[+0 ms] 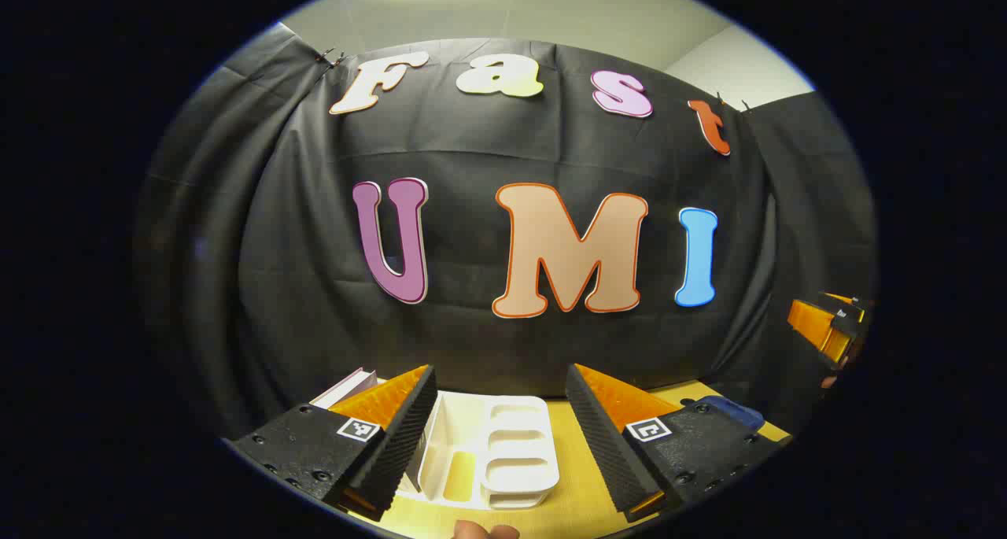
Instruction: Open the schoolbag, grab two books from the bookshelf and put them into the schoolbag.
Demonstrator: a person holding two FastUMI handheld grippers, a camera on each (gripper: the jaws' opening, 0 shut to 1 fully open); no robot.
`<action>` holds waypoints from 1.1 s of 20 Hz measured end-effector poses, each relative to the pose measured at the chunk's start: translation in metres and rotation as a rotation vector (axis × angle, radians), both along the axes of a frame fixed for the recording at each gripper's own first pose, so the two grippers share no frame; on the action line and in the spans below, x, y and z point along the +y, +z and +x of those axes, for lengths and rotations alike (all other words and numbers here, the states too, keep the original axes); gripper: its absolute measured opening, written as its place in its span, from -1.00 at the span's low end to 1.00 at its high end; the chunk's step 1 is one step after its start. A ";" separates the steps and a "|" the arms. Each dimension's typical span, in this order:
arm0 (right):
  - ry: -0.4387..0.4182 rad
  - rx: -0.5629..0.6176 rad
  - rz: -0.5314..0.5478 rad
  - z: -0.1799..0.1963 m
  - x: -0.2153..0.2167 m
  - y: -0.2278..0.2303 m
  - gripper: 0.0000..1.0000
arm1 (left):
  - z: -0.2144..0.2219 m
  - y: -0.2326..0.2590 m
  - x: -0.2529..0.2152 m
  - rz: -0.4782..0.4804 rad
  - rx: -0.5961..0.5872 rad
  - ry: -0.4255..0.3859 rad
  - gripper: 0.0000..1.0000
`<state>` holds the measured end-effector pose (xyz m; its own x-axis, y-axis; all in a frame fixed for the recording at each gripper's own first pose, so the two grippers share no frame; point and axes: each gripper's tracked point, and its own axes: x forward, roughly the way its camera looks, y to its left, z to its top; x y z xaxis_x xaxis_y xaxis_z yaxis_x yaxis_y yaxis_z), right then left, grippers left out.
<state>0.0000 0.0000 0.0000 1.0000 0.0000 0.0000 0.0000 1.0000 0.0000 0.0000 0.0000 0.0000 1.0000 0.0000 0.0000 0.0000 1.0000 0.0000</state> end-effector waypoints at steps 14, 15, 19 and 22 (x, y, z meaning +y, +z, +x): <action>0.027 -0.002 0.015 0.011 -0.007 -0.001 0.93 | -0.001 0.005 -0.005 0.062 0.006 0.051 0.94; 0.027 0.001 0.014 0.009 -0.007 -0.001 0.93 | -0.003 0.004 -0.004 0.066 0.006 0.052 0.94; 0.042 0.005 0.032 0.006 -0.004 0.000 0.93 | -0.006 0.004 -0.004 0.066 0.009 0.046 0.94; 0.039 -0.003 0.029 0.005 -0.004 0.004 1.00 | -0.008 0.006 -0.007 0.062 0.003 0.035 0.94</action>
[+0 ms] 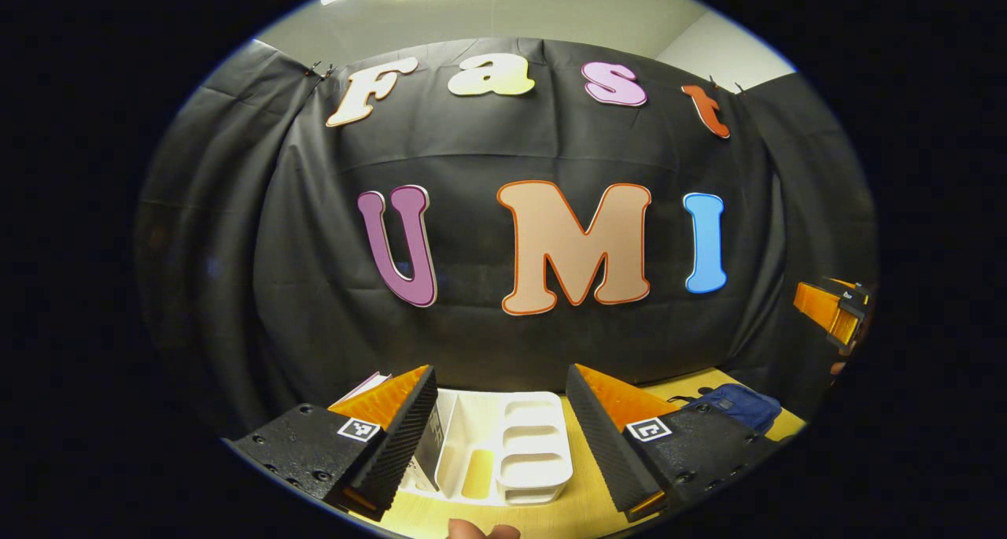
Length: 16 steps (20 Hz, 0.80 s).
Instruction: Open the schoolbag, grab two books from the bookshelf and put them into the schoolbag.
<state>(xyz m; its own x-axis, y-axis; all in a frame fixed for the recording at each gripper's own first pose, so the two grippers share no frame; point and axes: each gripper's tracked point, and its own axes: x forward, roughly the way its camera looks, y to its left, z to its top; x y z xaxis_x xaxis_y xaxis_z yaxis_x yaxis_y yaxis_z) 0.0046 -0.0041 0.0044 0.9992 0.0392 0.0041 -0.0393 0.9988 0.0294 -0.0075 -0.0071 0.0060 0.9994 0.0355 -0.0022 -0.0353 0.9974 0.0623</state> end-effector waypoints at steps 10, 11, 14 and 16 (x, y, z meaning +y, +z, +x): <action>0.210 0.038 -0.379 -0.017 0.031 -0.054 0.95 | -0.003 -0.015 0.003 -0.024 0.050 -0.006 0.94; 0.232 0.068 -0.406 -0.019 0.034 -0.069 0.98 | -0.006 -0.019 0.006 -0.029 0.058 -0.001 0.94; 0.301 0.145 -0.525 -0.029 0.037 -0.118 1.00 | -0.010 -0.024 0.015 -0.045 0.081 0.016 0.94; 0.368 0.192 -0.622 -0.037 0.040 -0.154 0.96 | -0.012 -0.028 0.018 -0.052 0.097 0.027 0.94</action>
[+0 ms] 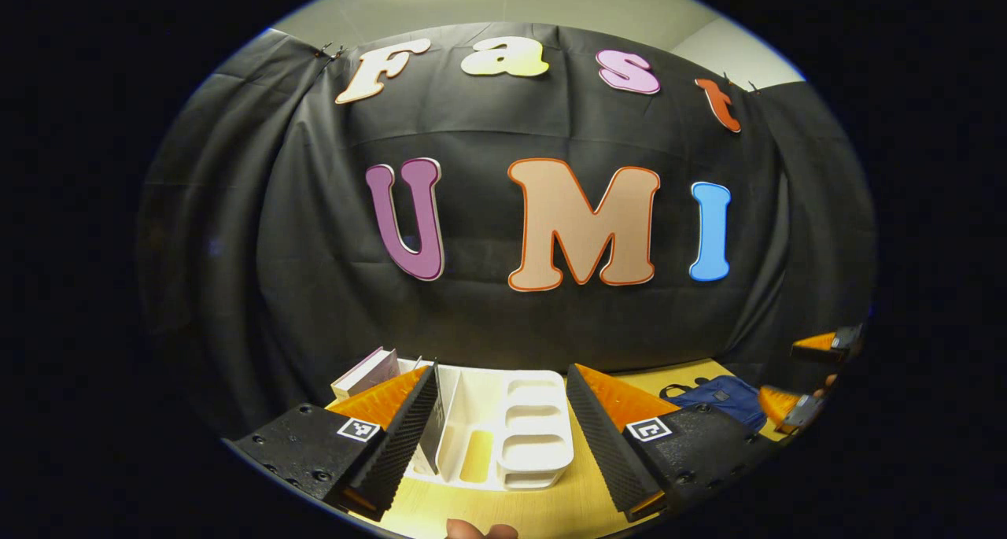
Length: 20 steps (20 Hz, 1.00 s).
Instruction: Open the schoolbag, grab two books from the bookshelf and put them into the schoolbag.
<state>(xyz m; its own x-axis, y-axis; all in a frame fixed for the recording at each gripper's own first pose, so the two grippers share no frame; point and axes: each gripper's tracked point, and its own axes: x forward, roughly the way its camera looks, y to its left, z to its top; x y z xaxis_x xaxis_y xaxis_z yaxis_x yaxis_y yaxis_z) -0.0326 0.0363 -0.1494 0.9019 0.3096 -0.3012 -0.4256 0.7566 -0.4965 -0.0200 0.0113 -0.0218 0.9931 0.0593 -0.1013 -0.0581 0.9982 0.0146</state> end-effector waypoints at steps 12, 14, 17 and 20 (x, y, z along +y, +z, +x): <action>0.328 0.106 -0.567 -0.028 -0.004 -0.186 0.73 | -0.017 -0.015 0.023 0.008 0.041 0.076 0.94; 0.348 0.104 -0.609 -0.023 -0.002 -0.201 0.87 | -0.020 -0.016 0.025 0.014 0.043 0.088 0.94; 0.362 0.101 -0.655 -0.015 0.002 -0.212 0.72 | -0.022 -0.015 0.029 0.021 0.043 0.098 0.94; 0.381 0.091 -0.658 -0.002 0.017 -0.218 0.71 | -0.022 -0.014 0.035 0.031 0.040 0.117 0.94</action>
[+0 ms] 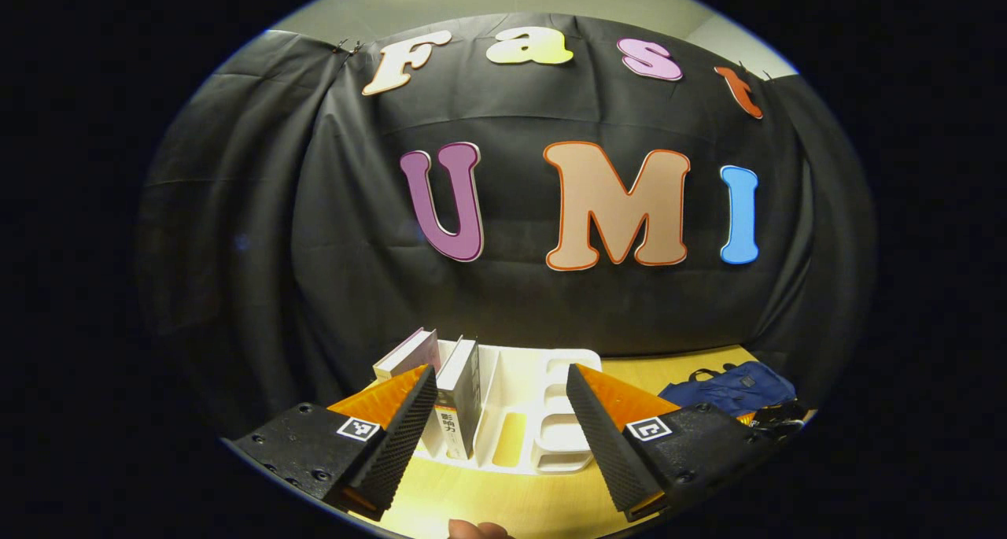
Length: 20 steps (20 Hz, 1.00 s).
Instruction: Open the schoolbag, grab two books from the bookshelf and put them into the schoolbag.
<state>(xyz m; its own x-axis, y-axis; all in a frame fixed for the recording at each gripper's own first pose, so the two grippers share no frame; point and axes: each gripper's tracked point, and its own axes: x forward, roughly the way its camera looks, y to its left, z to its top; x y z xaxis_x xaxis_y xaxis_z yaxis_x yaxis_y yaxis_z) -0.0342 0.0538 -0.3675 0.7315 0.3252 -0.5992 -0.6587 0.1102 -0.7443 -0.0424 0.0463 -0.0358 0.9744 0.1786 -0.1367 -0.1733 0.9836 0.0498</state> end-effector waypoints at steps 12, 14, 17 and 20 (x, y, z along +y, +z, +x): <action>-0.091 0.107 -0.030 0.006 0.011 -0.027 -0.89 | -0.003 0.001 -0.002 -0.003 -0.007 0.001 0.94; -0.164 0.167 0.009 0.007 0.009 -0.027 -0.98 | -0.004 0.002 -0.002 -0.002 -0.012 0.000 0.95; -0.257 0.273 0.082 0.011 0.007 -0.026 -0.89 | -0.005 0.003 -0.002 -0.001 -0.016 0.000 0.94; -0.308 0.357 0.134 0.011 0.006 -0.020 -0.89 | -0.005 0.004 0.001 -0.002 -0.021 0.003 0.94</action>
<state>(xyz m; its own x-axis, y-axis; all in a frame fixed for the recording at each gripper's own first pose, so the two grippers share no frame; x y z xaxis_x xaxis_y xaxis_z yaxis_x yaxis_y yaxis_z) -0.0228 0.0594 -0.3872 0.5622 0.2177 -0.7979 -0.7920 0.4196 -0.4435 -0.0475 0.0470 -0.0316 0.9765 0.1815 -0.1162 -0.1775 0.9831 0.0438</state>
